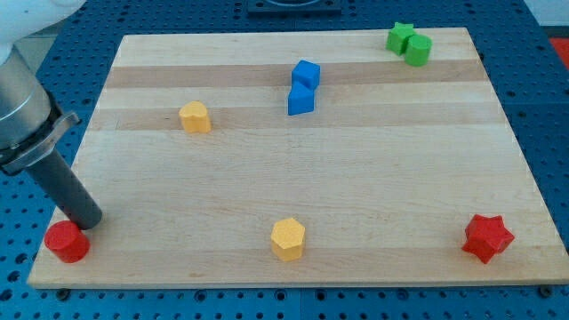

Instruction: Point your arm at yellow heart

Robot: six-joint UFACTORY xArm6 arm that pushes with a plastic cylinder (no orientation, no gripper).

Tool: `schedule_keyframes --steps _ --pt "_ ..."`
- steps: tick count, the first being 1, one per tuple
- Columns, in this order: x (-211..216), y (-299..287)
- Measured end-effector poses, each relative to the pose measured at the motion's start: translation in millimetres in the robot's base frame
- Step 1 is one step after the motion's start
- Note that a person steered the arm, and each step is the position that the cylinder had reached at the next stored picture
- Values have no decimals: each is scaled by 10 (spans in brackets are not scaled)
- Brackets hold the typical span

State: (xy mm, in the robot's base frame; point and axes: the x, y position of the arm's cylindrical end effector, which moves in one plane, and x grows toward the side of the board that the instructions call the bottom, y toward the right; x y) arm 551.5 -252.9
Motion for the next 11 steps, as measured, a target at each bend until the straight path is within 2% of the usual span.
schedule_keyframes --steps 1,2,3,4,8,10,11 --pt "0 0" --pt "-239 240" --pt "-687 617" --pt "-871 906" --pt "-889 934" --pt "-1435 1354" --pt "-1468 1354"
